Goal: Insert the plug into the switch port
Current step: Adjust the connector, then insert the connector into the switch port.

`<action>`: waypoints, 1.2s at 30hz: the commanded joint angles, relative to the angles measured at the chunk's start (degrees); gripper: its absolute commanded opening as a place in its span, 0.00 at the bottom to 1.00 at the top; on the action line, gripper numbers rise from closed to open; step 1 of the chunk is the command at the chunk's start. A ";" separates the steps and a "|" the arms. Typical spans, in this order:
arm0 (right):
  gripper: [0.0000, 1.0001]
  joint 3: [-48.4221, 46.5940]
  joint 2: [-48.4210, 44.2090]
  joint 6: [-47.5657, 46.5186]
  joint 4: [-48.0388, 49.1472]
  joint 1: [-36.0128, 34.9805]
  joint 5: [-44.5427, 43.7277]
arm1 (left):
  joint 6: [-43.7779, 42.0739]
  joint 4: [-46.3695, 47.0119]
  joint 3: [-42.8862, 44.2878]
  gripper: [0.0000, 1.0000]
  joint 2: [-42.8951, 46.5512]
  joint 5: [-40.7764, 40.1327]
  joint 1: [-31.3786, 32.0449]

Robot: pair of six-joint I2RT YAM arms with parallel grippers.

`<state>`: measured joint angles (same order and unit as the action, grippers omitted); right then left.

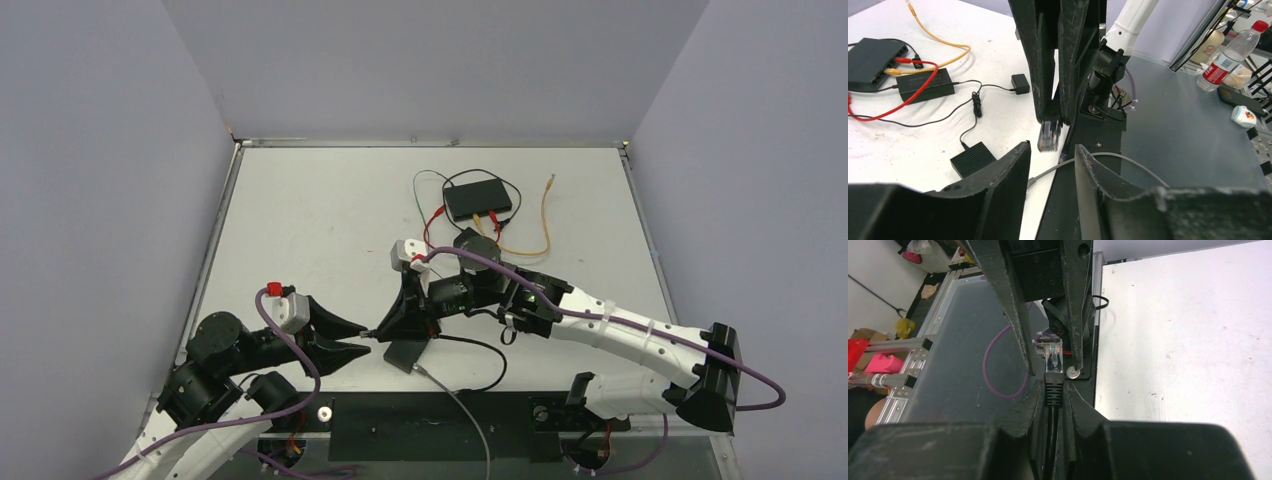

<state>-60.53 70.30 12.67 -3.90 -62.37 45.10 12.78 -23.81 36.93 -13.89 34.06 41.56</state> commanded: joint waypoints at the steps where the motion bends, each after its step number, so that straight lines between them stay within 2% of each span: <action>1: 0.00 -0.35 -4.64 -2.81 -0.89 -0.15 -6.25 | 0.05 1.68 1.33 0.42 -0.47 -1.75 0.35; 5: 0.00 0.55 -8.27 -4.40 -5.14 0.26 -14.23 | 0.19 1.54 2.06 0.57 -0.37 -4.04 0.34; 7: 0.00 0.95 -10.23 -5.27 -7.50 0.54 -19.16 | 0.56 1.69 2.10 0.59 -0.40 -5.73 0.28; 17: 0.00 -2.66 -19.48 -11.99 -19.43 1.19 -54.40 | 4.24 3.07 1.48 0.60 -5.54 -14.85 0.32; 22: 0.00 -4.99 -21.39 -17.43 -20.21 1.20 -75.30 | 6.78 3.81 1.50 0.60 -10.16 -16.90 0.28; 26: 0.00 -6.01 -21.24 -24.34 -19.10 1.20 -85.94 | 9.49 5.64 1.22 0.60 -12.42 -19.26 0.21; 30: 0.00 -1.23 -21.10 -31.38 -15.88 1.24 -91.95 | 12.65 7.93 -0.49 0.60 -14.01 -23.49 0.21; 32: 0.00 2.29 -20.67 -30.70 -14.81 1.43 -93.61 | 15.13 9.48 -2.15 0.60 -14.64 -26.50 0.25; 36: 0.00 10.32 -21.01 -23.90 -13.18 2.07 -89.27 | 19.79 14.04 -5.66 0.60 -15.66 -30.03 0.21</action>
<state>-56.93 49.10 -14.15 -19.46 -61.01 -42.94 26.83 -16.84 34.04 -28.40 9.82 41.58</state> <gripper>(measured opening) 0.100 0.600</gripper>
